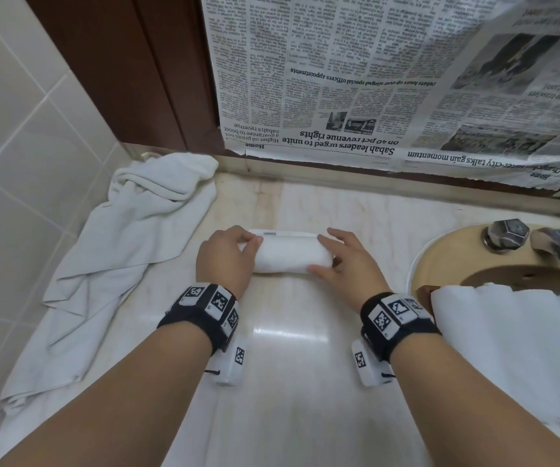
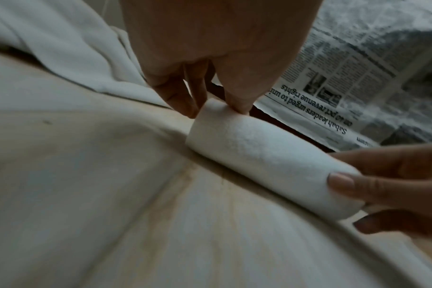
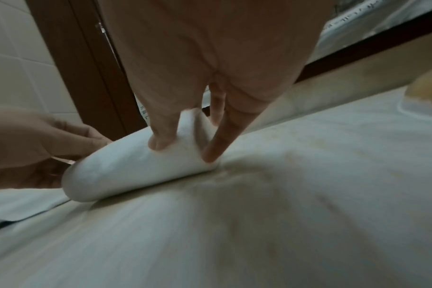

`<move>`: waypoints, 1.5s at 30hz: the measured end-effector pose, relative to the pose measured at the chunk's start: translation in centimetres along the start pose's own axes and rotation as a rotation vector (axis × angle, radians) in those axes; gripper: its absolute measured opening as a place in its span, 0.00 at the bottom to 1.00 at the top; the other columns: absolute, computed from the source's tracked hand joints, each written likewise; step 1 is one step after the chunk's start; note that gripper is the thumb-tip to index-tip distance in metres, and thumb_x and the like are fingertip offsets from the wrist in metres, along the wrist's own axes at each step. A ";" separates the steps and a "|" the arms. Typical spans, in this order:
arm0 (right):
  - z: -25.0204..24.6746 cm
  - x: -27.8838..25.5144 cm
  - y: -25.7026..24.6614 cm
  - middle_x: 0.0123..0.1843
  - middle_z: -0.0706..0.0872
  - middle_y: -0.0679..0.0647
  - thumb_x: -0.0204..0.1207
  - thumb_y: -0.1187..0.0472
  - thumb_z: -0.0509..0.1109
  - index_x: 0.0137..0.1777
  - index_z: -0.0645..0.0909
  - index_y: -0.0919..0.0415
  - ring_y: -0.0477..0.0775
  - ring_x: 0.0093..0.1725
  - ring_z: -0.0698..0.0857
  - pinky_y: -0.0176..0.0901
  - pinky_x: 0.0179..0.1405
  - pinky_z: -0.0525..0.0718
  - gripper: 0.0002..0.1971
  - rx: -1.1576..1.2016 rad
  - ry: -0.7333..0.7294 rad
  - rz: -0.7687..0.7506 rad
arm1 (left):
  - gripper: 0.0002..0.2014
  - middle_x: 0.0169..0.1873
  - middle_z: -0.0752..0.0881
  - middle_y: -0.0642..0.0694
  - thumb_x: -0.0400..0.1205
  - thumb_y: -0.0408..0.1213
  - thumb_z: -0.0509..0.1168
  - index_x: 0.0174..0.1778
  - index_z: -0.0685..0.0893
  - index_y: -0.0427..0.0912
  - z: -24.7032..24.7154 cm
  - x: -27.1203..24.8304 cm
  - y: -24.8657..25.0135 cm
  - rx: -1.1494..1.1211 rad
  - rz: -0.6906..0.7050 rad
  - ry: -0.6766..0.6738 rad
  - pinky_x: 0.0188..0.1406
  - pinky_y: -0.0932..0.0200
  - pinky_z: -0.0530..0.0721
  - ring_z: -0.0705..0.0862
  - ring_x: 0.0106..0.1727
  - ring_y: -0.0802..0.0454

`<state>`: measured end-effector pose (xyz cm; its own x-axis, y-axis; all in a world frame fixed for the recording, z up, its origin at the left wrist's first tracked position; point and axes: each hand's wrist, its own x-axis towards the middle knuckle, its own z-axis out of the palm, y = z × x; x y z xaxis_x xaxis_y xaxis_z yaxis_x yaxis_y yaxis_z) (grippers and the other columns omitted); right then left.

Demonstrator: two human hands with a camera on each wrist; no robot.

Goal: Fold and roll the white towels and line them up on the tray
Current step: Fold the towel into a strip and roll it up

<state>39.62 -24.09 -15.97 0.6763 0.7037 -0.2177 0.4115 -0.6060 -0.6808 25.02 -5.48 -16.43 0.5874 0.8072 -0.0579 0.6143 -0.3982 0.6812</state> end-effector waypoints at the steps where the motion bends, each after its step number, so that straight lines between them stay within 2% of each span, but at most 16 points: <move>1: -0.4 0.4 0.0 0.79 0.71 0.37 0.78 0.45 0.76 0.80 0.75 0.48 0.44 0.55 0.83 0.37 0.65 0.78 0.31 -0.017 -0.020 -0.002 | 0.12 0.51 0.88 0.46 0.85 0.55 0.66 0.53 0.89 0.54 0.0 0.0 -0.2 0.029 0.035 -0.007 0.58 0.44 0.83 0.84 0.55 0.40; 5: -1.6 2.5 -0.4 0.72 0.76 0.44 0.80 0.42 0.72 0.77 0.78 0.47 0.49 0.60 0.83 0.48 0.66 0.82 0.27 0.071 -0.084 0.076 | 0.23 0.63 0.83 0.50 0.84 0.62 0.63 0.74 0.82 0.62 -0.6 -0.3 -1.5 0.093 0.094 -0.143 0.71 0.50 0.75 0.74 0.68 0.43; 7: -1.8 3.4 -0.7 0.69 0.77 0.47 0.81 0.42 0.72 0.75 0.80 0.47 0.55 0.57 0.87 0.56 0.58 0.90 0.24 0.149 -0.097 0.141 | 0.25 0.63 0.81 0.47 0.85 0.65 0.60 0.79 0.76 0.67 -1.0 0.1 -2.0 0.141 0.082 -0.209 0.72 0.49 0.73 0.73 0.67 0.42; 10: -1.9 4.4 -1.7 0.60 0.85 0.52 0.82 0.45 0.71 0.71 0.82 0.53 0.61 0.44 0.91 0.59 0.39 0.94 0.21 0.297 -0.089 0.251 | 0.25 0.57 0.83 0.46 0.86 0.69 0.53 0.78 0.71 0.70 -1.1 1.4 -1.7 0.105 0.019 -0.296 0.65 0.47 0.80 0.81 0.60 0.42; 12: -1.9 5.0 -2.2 0.54 0.88 0.58 0.83 0.46 0.71 0.68 0.83 0.55 0.66 0.42 0.93 0.64 0.38 0.93 0.19 0.383 -0.089 0.325 | 0.22 0.56 0.86 0.50 0.86 0.69 0.53 0.74 0.73 0.69 -0.9 2.3 -0.9 0.024 -0.048 -0.335 0.60 0.49 0.86 0.86 0.55 0.44; 15: -1.7 6.2 -2.7 0.55 0.89 0.63 0.81 0.44 0.73 0.66 0.83 0.59 0.68 0.41 0.93 0.63 0.38 0.93 0.21 0.450 -0.061 0.414 | 0.20 0.52 0.87 0.48 0.85 0.67 0.57 0.68 0.78 0.64 -0.7 3.6 0.5 -0.189 -0.214 -0.349 0.46 0.43 0.94 0.93 0.43 0.43; 18: -1.6 7.1 -3.3 0.62 0.86 0.62 0.77 0.45 0.78 0.66 0.82 0.62 0.69 0.46 0.92 0.62 0.41 0.94 0.25 0.549 -0.003 0.534 | 0.21 0.58 0.85 0.46 0.84 0.61 0.66 0.67 0.82 0.53 -0.5 5.1 1.5 -0.423 -0.404 -0.347 0.44 0.45 0.94 0.93 0.49 0.39; 20: -1.6 7.3 -3.4 0.59 0.87 0.66 0.75 0.48 0.81 0.56 0.83 0.69 0.71 0.48 0.92 0.66 0.44 0.93 0.23 0.608 0.005 0.578 | 0.22 0.62 0.84 0.43 0.82 0.59 0.70 0.66 0.83 0.48 -0.3 5.8 1.9 -0.558 -0.509 -0.340 0.42 0.48 0.94 0.92 0.52 0.38; 22: -1.5 6.6 -3.4 0.55 0.88 0.68 0.72 0.51 0.83 0.49 0.83 0.69 0.72 0.48 0.91 0.68 0.45 0.92 0.21 0.671 0.015 0.595 | 0.23 0.63 0.84 0.42 0.82 0.57 0.72 0.67 0.83 0.46 -0.1 5.8 1.9 -0.604 -0.539 -0.330 0.44 0.47 0.95 0.91 0.55 0.39; 27: -0.9 1.5 -2.9 0.52 0.90 0.65 0.66 0.50 0.87 0.47 0.86 0.69 0.67 0.49 0.92 0.66 0.43 0.93 0.23 0.782 0.060 0.561 | 0.17 0.64 0.83 0.41 0.85 0.50 0.72 0.65 0.82 0.45 -1.2 1.7 1.1 -0.760 -0.540 -0.404 0.56 0.44 0.93 0.86 0.63 0.41; 32: -0.7 -6.6 -2.8 0.46 0.91 0.59 0.62 0.46 0.87 0.39 0.84 0.60 0.62 0.51 0.92 0.64 0.49 0.93 0.21 0.821 0.121 0.452 | 0.13 0.62 0.86 0.39 0.84 0.46 0.73 0.60 0.86 0.44 -4.0 -5.6 0.5 -0.858 -0.461 -0.435 0.54 0.45 0.92 0.88 0.61 0.42; 36: -2.0 -13.5 -3.9 0.50 0.93 0.58 0.69 0.47 0.85 0.52 0.91 0.59 0.63 0.53 0.92 0.70 0.55 0.89 0.19 0.821 0.185 0.359 | 0.14 0.56 0.90 0.44 0.79 0.51 0.76 0.58 0.88 0.51 -6.7 -10.5 1.1 -0.763 -0.281 -0.485 0.58 0.43 0.90 0.91 0.56 0.46; 38: -3.2 -16.4 -4.2 0.50 0.93 0.58 0.70 0.49 0.85 0.52 0.92 0.57 0.63 0.52 0.92 0.65 0.52 0.89 0.16 0.822 0.254 0.326 | 0.19 0.53 0.92 0.46 0.76 0.54 0.78 0.60 0.87 0.54 -7.6 -12.6 2.0 -0.701 -0.181 -0.536 0.61 0.44 0.87 0.91 0.53 0.48; 40: -4.9 -18.9 -4.2 0.49 0.93 0.58 0.71 0.52 0.84 0.52 0.92 0.58 0.59 0.49 0.93 0.53 0.47 0.90 0.14 0.825 0.322 0.293 | 0.21 0.52 0.92 0.48 0.72 0.59 0.77 0.59 0.86 0.56 -8.0 -14.2 3.5 -0.650 -0.103 -0.583 0.61 0.45 0.85 0.91 0.53 0.49; 42: -6.6 -21.1 -3.8 0.49 0.94 0.56 0.72 0.54 0.83 0.52 0.92 0.59 0.56 0.49 0.93 0.48 0.49 0.90 0.12 0.820 0.372 0.279 | 0.23 0.52 0.91 0.54 0.69 0.63 0.75 0.57 0.85 0.58 -7.7 -15.8 5.5 -0.569 -0.021 -0.615 0.57 0.49 0.85 0.91 0.52 0.52; 45: -9.6 -24.0 -1.6 0.49 0.94 0.56 0.71 0.53 0.83 0.50 0.93 0.58 0.57 0.48 0.92 0.58 0.44 0.88 0.12 0.802 0.463 0.290 | 0.23 0.52 0.87 0.65 0.73 0.63 0.77 0.59 0.81 0.60 -6.2 -18.3 9.3 -0.422 0.121 -0.631 0.47 0.63 0.81 0.87 0.50 0.64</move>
<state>28.58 -43.51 -2.96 0.9302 0.2470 -0.2716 -0.2316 -0.1791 -0.9562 16.73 -21.21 -4.48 0.9049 0.3168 -0.2842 0.3477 -0.1653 0.9229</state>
